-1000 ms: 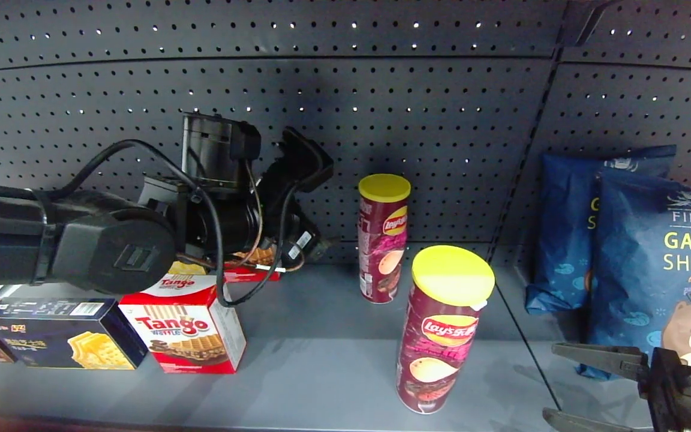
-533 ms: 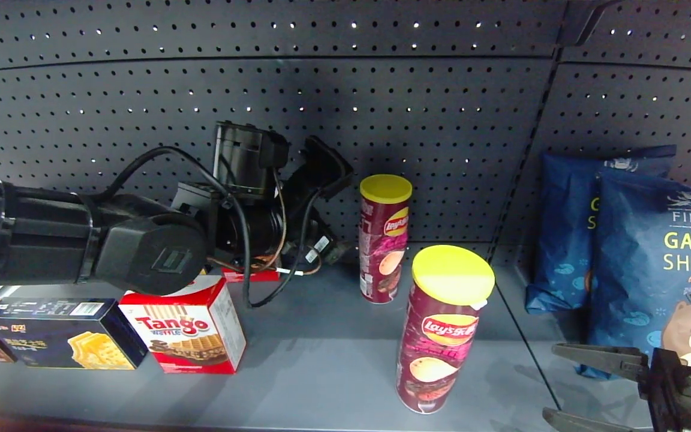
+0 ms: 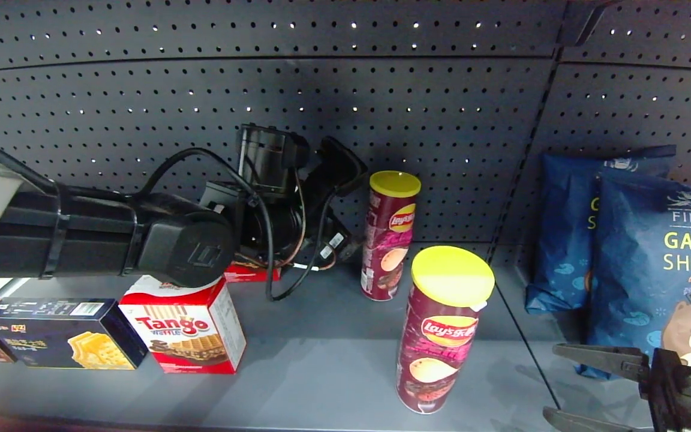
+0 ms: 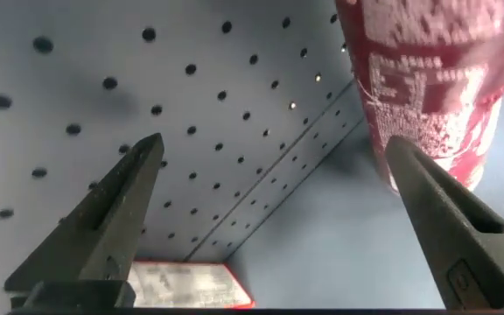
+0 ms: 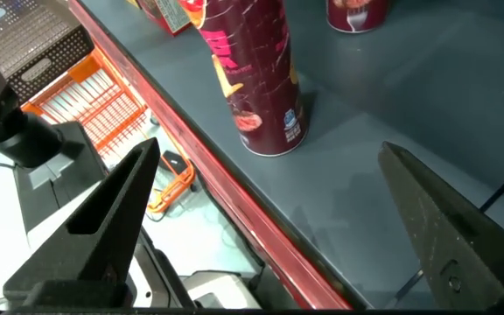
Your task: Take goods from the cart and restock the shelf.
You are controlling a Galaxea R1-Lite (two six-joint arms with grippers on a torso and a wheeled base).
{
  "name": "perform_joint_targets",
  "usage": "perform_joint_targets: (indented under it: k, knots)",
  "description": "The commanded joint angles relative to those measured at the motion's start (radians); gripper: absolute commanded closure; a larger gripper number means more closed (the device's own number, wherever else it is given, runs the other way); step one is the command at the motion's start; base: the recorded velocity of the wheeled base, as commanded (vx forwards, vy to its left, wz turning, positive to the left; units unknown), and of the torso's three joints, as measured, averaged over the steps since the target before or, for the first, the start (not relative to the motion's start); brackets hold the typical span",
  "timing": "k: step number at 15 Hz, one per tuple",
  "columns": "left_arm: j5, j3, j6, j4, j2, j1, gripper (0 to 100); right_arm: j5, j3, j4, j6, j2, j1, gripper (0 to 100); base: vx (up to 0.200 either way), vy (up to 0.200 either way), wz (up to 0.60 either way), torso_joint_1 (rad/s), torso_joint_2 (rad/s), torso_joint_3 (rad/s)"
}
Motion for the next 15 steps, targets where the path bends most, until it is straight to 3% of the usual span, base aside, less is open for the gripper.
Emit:
perform_joint_targets:
  k: [1, 2, 15]
  knots:
    - [0.001, -0.011, -0.003, -0.002, 0.029, 0.0, 0, 0.001, 0.001, -0.001, 0.0, 0.002, 0.0, 0, 0.0, 0.0, 0.0, 0.0, 0.0, 0.0]
    - [0.001, -0.014, -0.019, -0.002, 0.033, 0.0, 0, 0.001, 0.001, -0.001, 0.0, 0.002, 0.0, 0, 0.0, 0.0, 0.0, 0.0, 0.0, 0.0]
    - [0.013, -0.017, -0.035, -0.002, 0.049, 0.02, 0, 0.001, 0.004, -0.001, 0.0, -0.001, 0.0, 0, 0.0, 0.0, 0.0, 0.0, 0.0, 0.0]
